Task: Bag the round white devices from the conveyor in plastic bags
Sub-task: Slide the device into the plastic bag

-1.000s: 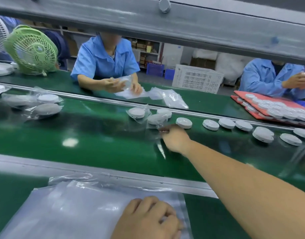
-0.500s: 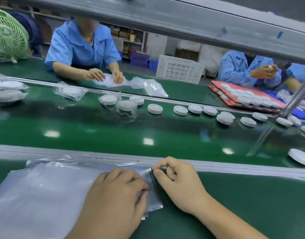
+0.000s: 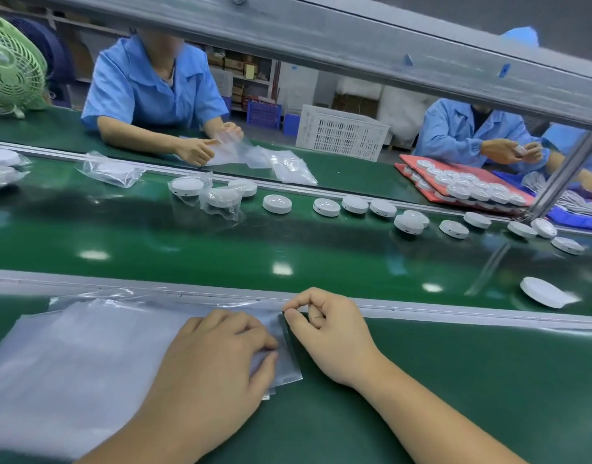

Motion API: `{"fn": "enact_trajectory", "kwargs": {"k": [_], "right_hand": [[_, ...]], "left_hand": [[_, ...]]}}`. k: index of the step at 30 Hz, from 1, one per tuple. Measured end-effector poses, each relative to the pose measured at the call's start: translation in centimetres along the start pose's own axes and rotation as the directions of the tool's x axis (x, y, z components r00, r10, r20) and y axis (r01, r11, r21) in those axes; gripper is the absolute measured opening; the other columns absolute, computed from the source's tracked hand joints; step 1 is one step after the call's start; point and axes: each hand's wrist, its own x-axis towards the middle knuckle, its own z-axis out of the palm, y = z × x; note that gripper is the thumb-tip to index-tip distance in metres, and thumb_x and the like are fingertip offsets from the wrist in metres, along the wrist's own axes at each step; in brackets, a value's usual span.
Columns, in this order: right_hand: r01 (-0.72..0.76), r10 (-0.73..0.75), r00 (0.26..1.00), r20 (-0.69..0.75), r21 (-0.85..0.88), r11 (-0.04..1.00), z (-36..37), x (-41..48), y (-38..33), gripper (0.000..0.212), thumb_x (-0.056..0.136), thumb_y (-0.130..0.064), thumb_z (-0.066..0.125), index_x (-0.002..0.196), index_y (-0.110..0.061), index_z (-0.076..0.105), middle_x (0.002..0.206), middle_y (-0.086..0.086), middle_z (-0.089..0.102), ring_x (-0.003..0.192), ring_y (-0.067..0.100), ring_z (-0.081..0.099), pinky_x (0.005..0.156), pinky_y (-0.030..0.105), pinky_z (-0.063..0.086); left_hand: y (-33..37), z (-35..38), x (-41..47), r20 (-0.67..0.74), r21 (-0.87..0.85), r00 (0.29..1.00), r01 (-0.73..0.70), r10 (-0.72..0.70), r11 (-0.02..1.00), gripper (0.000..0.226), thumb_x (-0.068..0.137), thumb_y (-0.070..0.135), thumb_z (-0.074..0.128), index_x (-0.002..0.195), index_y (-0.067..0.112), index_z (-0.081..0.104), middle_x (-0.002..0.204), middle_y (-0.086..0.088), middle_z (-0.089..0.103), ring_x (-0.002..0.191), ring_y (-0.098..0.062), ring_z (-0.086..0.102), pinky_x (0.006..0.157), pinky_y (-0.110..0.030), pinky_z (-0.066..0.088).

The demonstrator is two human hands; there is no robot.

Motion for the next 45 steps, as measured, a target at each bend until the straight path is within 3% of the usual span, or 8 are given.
{"fn": "enact_trajectory", "kwargs": {"k": [13,17,45], "right_hand": [[0.008,-0.007,1.0,-0.014,0.051,0.999,-0.01,0.23,0.35,0.01,0.091,-0.033,0.066,0.09,-0.042,0.066,0.046,-0.011,0.029,0.049,0.01,0.03,0.054,0.015,0.036],[-0.005,0.006,1.0,-0.013,0.058,0.998,-0.02,0.42,0.44,0.008,0.09,-0.036,0.065,0.09,-0.043,0.067,0.047,-0.011,0.029,0.049,0.01,0.03,0.052,0.017,0.034],[-0.014,0.015,1.0,-0.012,0.064,0.998,0.05,0.28,0.37,0.011,0.093,-0.03,0.066,0.092,-0.041,0.067,0.047,-0.011,0.028,0.047,0.009,0.029,0.052,0.016,0.034]], "left_hand": [[0.05,0.02,0.13,0.0,-0.002,1.0,0.0,0.0,1.0,0.025,0.083,0.057,0.047,0.091,0.048,0.069,0.093,0.032,0.058,0.092,-0.002,0.056,0.079,-0.027,0.045],[-0.11,0.16,0.15,0.018,-0.008,1.0,-0.004,0.004,1.0,0.028,0.086,0.059,0.042,0.097,0.05,0.067,0.097,0.034,0.056,0.097,0.001,0.051,0.085,-0.026,0.041],[-0.3,0.4,0.22,0.035,-0.069,0.999,-0.024,0.026,0.997,0.031,0.087,0.061,0.04,0.1,0.051,0.066,0.099,0.036,0.054,0.101,0.004,0.046,0.088,-0.024,0.038]]}}
